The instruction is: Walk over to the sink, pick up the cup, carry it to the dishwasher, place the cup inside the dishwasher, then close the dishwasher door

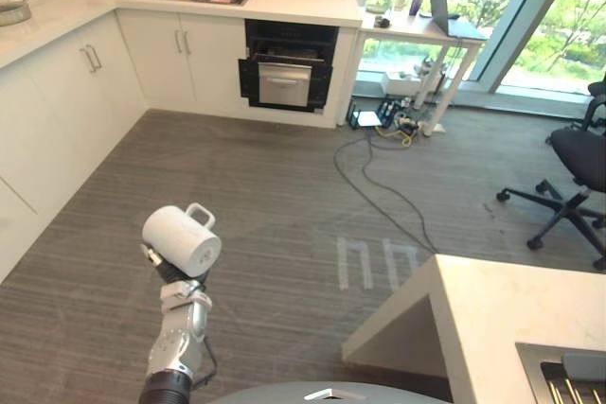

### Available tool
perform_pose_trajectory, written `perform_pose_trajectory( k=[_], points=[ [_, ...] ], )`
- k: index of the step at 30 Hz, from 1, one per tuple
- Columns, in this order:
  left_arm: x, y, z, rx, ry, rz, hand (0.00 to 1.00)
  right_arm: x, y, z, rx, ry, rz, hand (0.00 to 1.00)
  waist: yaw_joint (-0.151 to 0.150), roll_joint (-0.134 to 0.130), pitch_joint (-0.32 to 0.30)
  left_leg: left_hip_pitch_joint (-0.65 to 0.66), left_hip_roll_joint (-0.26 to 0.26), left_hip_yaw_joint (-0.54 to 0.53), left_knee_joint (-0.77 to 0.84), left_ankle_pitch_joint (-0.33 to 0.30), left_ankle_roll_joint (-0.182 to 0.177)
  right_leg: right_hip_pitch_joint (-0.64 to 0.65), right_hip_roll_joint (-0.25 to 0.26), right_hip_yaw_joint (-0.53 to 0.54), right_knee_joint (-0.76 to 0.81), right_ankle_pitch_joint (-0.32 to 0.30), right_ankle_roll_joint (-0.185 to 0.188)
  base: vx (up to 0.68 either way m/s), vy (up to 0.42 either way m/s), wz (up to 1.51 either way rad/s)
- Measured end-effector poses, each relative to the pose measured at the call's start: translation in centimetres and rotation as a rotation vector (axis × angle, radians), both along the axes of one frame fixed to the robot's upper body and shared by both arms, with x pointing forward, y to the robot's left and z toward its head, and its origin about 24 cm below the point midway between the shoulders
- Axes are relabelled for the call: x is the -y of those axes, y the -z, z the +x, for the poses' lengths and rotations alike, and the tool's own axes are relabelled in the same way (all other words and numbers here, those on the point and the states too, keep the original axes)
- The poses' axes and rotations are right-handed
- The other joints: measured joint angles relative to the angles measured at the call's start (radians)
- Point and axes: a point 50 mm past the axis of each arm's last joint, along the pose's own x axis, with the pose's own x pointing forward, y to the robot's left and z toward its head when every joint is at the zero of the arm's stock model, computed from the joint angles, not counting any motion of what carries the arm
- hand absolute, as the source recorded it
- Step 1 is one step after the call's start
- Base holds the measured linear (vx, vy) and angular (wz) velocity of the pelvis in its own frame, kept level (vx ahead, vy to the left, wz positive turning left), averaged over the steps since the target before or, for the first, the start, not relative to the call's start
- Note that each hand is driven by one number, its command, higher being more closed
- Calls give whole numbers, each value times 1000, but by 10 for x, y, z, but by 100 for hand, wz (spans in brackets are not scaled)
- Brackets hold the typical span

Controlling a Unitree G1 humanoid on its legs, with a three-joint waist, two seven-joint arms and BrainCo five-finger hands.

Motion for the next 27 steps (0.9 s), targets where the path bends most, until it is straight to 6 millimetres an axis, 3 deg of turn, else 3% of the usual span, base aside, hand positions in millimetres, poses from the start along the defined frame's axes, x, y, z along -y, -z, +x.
perform_pose_trajectory(
  k=[4, 9, 12, 15, 16, 17, 18, 19, 20, 21, 23, 25, 27],
  points=[
    [2, -4, 2, -3, 42, 49, 100, 0, 0, -4, 1, 25, 1, 0, 6, 3, 15, 3, -4, -10, 0, 4, 6, 11, -1, -14, 2, -6, -10, -2, -1, 10],
    [13, -10, 3, 22, 159, 141, 100, -1, 0, -11, 10, 177, 7, 0, 6, 7, 26, -24, -14, -88, 0, 11, 8, 24, -11, -96, 15, -30, -9, -14, -23, 49],
    [11, -9, -2, -2, 175, 172, 100, 4, 0, -9, -6, 247, 2, 0, 17, 14, 30, -15, -18, -98, 0, 0, 19, 9, -32, -118, 117, -101, -5, 9, 9, 24],
    [16, -24, 6, 72, 225, 216, 100, 9, -1, -10, -3, 304, -4, 0, 42, 6, 25, -10, -50, -110, 8, -31, 34, -54, -111, -149, 328, -222, -47, 126, 50, 33],
    [18, -28, 9, 86, 230, 217, 100, 13, -2, -10, -2, 316, -12, 0, 41, 2, 38, -6, -57, -121, 17, -44, 38, -85, -131, -149, 434, -235, -58, 101, 4, 36],
    [20, -29, 12, 84, 227, 217, 100, 16, -2, -3, 20, 336, -16, 0, 45, -12, 68, -4, -67, -129, 77, -70, 53, -188, -189, -121, 701, -212, -110, 93, 29, 56],
    [20, -26, 12, 49, 238, 219, 100, 11, -2, -2, 27, 359, -4, 0, 26, -17, 77, 12, -70, -175, 149, -119, 64, -267, -212, -49, 927, -107, -147, 116, 55, 56],
    [21, -25, 12, 43, 241, 214, 100, 10, -1, -2, 29, 362, 0, 0, 22, -6, 84, 17, -69, -184, 158, -127, 66, -279, -210, -31, 952, -104, -145, 221, 31, 71],
    [23, -22, 11, 24, 247, 207, 100, 5, -1, -2, 32, 372, 13, 0, 19, -17, 84, 32, -54, -210, 191, -157, 67, -315, -175, 14, 1016, -170, -98, 211, -28, 49],
    [24, -21, 10, 24, 256, 215, 100, 1, 0, -1, 41, 380, 22, 0, 17, -13, 81, 43, -42, -233, 201, -176, 61, -350, -128, 32, 1001, -217, -82, 204, -46, 56],
    [31, -22, 11, 45, 294, 239, 100, -3, -1, 1, 70, 388, 30, 0, 11, -20, 85, 54, -26, -259, 203, -192, 55, -412, -69, 29, 907, -235, -59, 249, -106, 53],
    [40, -24, 12, 70, 334, 258, 100, -4, -1, 0, 83, 405, 28, 0, 7, -19, 95, 76, -9, -268, 205, -217, 44, -455, -16, 19, 749, -222, -53, 343, -170, 29],
    [47, -32, 17, 115, 361, 267, 100, -3, -2, -1, 89, 397, 19, 0, 3, -12, 100, 105, 16, -265, 212, -260, 19, -450, 28, 4, 507, -155, -49, 356, -207, 14]
  ],
)
